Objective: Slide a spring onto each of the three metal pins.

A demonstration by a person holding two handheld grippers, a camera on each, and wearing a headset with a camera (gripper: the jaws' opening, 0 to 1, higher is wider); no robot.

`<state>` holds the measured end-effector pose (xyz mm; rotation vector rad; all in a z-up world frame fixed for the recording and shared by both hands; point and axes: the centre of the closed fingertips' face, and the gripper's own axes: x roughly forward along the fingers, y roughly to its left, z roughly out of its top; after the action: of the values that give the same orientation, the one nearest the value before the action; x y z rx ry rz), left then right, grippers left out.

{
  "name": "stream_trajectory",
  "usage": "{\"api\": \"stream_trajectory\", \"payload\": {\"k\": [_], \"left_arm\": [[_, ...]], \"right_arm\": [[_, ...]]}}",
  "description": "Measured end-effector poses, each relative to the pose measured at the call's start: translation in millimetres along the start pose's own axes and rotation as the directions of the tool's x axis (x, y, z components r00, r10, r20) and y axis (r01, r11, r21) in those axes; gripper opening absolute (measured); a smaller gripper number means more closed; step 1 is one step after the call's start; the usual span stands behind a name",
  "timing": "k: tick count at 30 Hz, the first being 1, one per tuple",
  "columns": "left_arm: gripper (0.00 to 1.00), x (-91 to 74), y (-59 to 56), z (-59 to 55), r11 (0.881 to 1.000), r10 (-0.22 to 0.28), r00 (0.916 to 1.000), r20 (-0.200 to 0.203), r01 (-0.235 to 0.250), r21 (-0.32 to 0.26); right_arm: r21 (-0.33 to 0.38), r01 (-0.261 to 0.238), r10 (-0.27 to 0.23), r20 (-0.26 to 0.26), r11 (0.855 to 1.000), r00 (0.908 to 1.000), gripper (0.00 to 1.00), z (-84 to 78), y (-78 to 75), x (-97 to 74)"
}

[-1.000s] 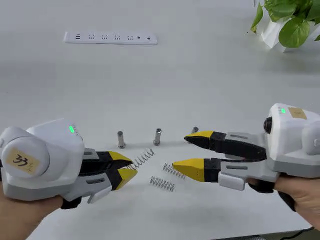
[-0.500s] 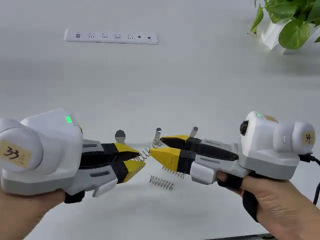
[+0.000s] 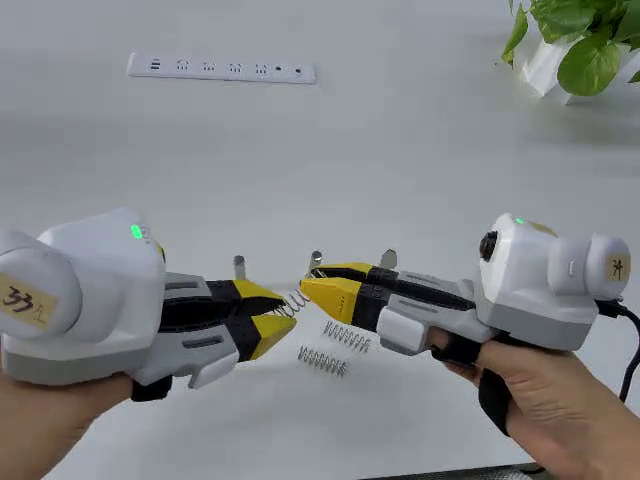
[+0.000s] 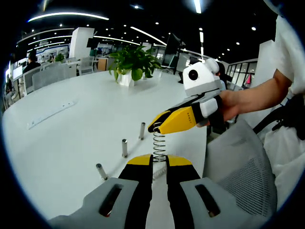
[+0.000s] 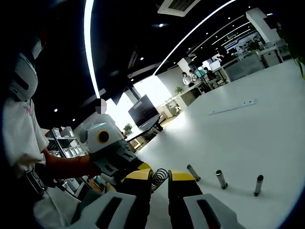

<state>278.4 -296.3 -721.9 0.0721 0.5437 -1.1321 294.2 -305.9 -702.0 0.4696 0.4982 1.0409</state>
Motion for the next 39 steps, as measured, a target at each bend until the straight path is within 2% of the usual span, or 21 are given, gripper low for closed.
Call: {"api": "stream_trajectory", "payload": {"k": [6,12,13,21,23,26,29,36,39], "left_arm": [[0.07,0.2,-0.1,1.0,1.0,-0.004,0.9999,0.013,0.004,-0.006],[0.07,-0.6,-2.0,0.8,1.0,-0.014,0.9997,0.022,0.014,-0.009],[0.07,-0.3,-2.8,2.9,1.0,-0.018,0.9992,0.035,0.018,-0.008],[0.07,-0.9,-5.1,2.3,1.0,-0.026,0.9984,0.049,0.027,-0.015],[0.07,-0.9,-5.6,2.8,0.999,-0.028,0.9981,0.054,0.029,-0.017],[0.07,-1.0,-6.5,4.1,0.999,-0.031,0.9976,0.062,0.032,-0.02],[0.07,-0.9,-7.2,4.5,0.999,-0.031,0.9973,0.067,0.033,-0.022],[0.07,-2.2,-8.8,5.0,0.999,-0.033,0.9962,0.081,0.035,-0.026],[0.07,-2.4,-9.6,4.2,0.999,-0.036,0.9956,0.087,0.038,-0.023]], "right_arm": [[-0.021,-0.002,0.002,-0.008,1.0,1.0,0.07,2.4,2.4,1.0],[-0.061,-0.015,0.013,-0.025,0.998,0.9996,0.05,7.0,13.3,5.7],[-0.062,-0.016,0.014,-0.034,0.998,0.9993,0.05,6.6,14.7,7.1],[-0.172,-0.032,0.015,-0.094,0.985,0.9954,0.05,8.3,21.3,11.2],[-0.201,-0.037,0.014,-0.113,0.979,0.9934,0.05,5.3,18.0,12.5],[-0.253,-0.047,0.011,-0.142,0.966,0.9898,0.05,6.6,21.0,14.6],[-0.321,-0.063,0.003,-0.182,0.945,0.9833,0.05,7.1,26.4,15.6],[-0.388,-0.088,-0.002,-0.226,0.918,0.9741,0.05,7.3,30.6,15.8],[-0.421,-0.1,-0.01,-0.251,0.901,0.968,0.05,5.8,31.0,14.5]]}}
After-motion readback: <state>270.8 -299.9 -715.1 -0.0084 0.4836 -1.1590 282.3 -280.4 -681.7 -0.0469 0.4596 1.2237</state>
